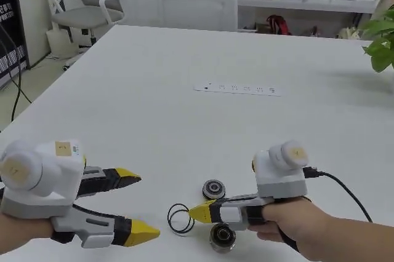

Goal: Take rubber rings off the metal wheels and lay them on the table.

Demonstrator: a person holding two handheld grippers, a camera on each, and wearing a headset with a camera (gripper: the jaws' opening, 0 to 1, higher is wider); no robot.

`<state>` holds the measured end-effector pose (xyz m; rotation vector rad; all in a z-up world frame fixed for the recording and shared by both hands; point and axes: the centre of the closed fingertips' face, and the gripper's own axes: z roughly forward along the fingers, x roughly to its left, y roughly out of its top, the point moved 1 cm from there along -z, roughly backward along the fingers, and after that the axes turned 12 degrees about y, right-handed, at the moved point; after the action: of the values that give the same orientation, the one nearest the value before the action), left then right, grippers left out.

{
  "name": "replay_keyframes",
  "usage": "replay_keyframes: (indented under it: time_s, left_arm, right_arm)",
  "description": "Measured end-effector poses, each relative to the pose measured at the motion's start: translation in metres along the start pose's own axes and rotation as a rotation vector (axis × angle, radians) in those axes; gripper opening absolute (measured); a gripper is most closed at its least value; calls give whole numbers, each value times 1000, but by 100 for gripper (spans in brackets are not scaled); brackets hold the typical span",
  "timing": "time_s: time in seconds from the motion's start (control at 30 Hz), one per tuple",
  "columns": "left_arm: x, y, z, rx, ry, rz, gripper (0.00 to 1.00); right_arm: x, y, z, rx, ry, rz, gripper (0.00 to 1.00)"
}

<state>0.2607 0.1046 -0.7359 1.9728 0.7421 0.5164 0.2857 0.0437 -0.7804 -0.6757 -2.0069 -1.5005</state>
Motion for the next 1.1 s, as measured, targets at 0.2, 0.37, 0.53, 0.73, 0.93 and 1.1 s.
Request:
replay_keyframes:
  time_s: [0.2, 0.37, 0.53, 0.73, 0.93, 1.1]
  left_arm:
    - [1, 0, 1, 1, -1, -2, 65]
    - [2, -2, 1, 6, 2, -3, 65]
    - [2, -3, 1, 8, 3, -7, 65]
    - [2, -2, 2, 9, 2, -10, 65]
    - [3, -2, 2, 9, 3, -9, 65]
    - [4, -2, 3, 10, 4, -15, 65]
  right_arm:
    - [-3, -1, 1, -1, -7, 2, 0]
    - [-7, -1, -1, -4, -18, 4, 0]
    - [-10, -2, -1, -6, -28, 8, 0]
    - [-15, -3, -1, 0, -54, 3, 0]
    - [-18, -4, -3, 6, -69, 3, 0]
    - [-19, -7, -2, 28, -80, -11, 1]
